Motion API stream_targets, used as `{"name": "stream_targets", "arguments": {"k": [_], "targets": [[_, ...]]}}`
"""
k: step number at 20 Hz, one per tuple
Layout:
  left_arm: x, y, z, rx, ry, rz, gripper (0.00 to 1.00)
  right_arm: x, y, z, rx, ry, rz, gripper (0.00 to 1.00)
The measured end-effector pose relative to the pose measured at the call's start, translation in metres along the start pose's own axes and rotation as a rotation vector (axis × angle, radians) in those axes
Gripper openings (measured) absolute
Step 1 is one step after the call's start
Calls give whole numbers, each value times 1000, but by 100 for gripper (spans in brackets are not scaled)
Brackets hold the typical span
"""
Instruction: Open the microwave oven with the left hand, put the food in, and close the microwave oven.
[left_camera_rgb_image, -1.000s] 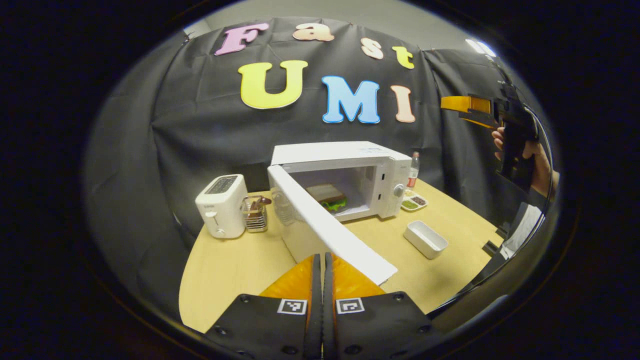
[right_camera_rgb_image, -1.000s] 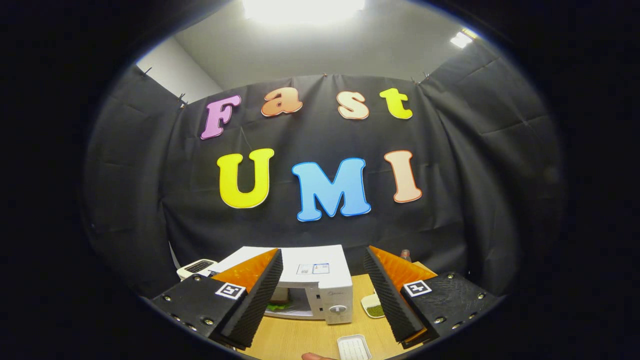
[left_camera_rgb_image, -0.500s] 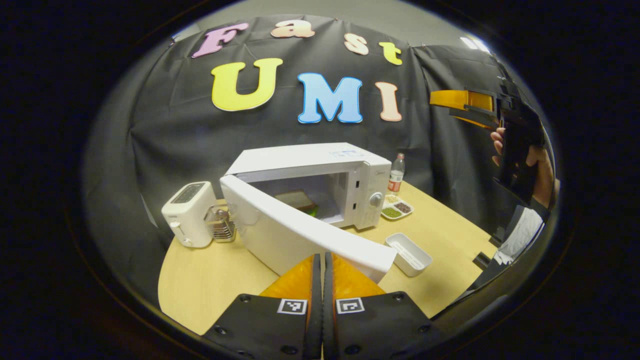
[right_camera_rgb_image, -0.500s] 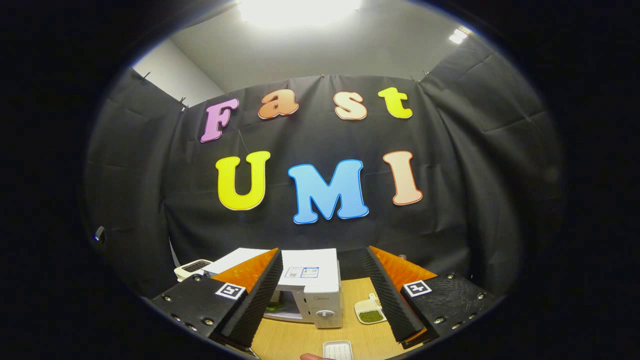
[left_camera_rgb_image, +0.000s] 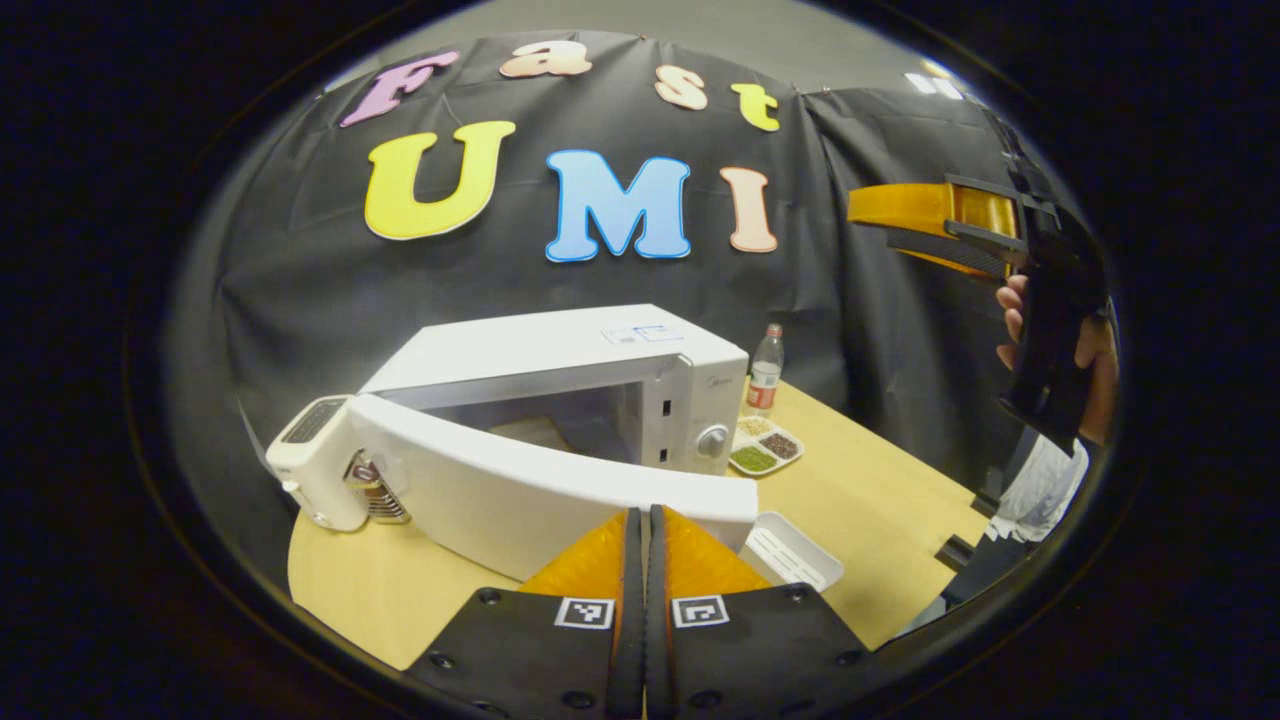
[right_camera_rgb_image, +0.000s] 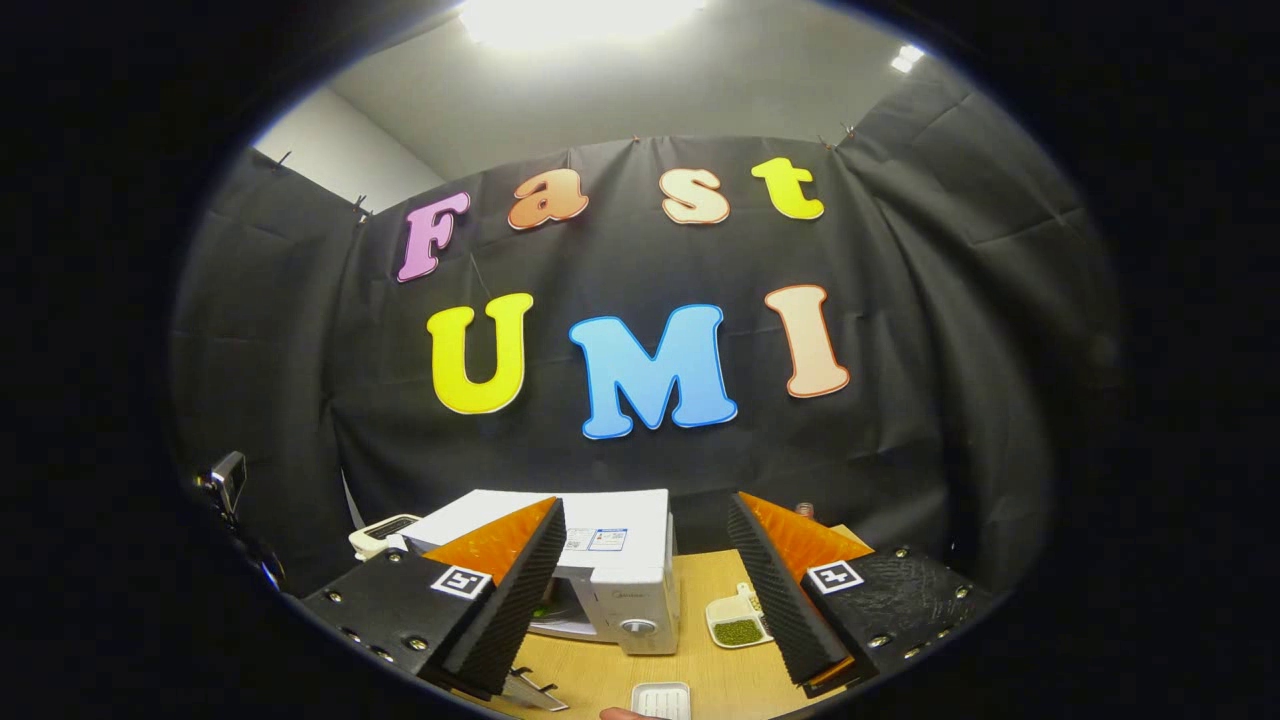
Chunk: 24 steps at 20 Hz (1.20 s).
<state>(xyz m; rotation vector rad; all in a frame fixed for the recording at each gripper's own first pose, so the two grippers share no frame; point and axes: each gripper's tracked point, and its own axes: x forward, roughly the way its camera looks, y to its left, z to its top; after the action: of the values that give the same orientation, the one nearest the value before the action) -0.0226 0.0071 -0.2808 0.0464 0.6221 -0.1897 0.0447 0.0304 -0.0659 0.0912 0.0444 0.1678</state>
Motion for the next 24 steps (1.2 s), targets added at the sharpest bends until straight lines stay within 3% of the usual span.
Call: {"name": "stream_targets", "arguments": {"k": [11, 24], "targets": [[66, -30, 19, -34, 1, -8, 7, -15, -53, 1, -3, 15, -57, 99], [118, -26, 39, -62, 4, 66, 7, 1, -91, -16, 2, 54, -63, 99]]}}
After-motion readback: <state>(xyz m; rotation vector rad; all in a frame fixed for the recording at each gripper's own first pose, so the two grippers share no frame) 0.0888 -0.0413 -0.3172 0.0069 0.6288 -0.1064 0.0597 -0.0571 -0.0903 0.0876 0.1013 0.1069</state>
